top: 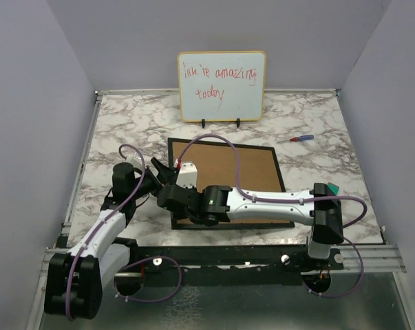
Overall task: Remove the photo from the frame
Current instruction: Turn over the photo frame at the center of the board.
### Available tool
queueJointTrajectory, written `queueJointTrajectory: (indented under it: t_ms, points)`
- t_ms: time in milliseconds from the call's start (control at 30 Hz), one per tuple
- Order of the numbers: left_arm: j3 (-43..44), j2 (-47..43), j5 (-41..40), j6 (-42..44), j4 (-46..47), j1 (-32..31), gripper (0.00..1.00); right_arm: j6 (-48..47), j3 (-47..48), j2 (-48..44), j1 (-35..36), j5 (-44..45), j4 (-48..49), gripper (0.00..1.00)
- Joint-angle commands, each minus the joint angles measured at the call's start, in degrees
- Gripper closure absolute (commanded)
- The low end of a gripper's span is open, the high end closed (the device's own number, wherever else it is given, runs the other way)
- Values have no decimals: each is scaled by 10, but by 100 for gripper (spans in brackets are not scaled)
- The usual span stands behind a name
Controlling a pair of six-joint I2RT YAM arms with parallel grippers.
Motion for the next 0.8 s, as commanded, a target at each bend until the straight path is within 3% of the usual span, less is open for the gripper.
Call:
queueJointTrajectory:
  t_ms: [0,167,500,667,767]
  points:
    - [27,13,-33,11,32,-17,16,6,-4,-30,-2,13,34,100]
    - [31,23,-34,12,32,-17,36,5,-19,-42,-2,11,43,99]
    - [37,36,-33,20,37,-27,56,-6,-84,-87,-2,-11,112,99]
    - [41,39,-49,16,42,-41,58,-13,-119,-111,-2,-20,154,99]
    - [43,45,-57,15,46,-47,69,-13,-118,-113,-2,-18,150,99]
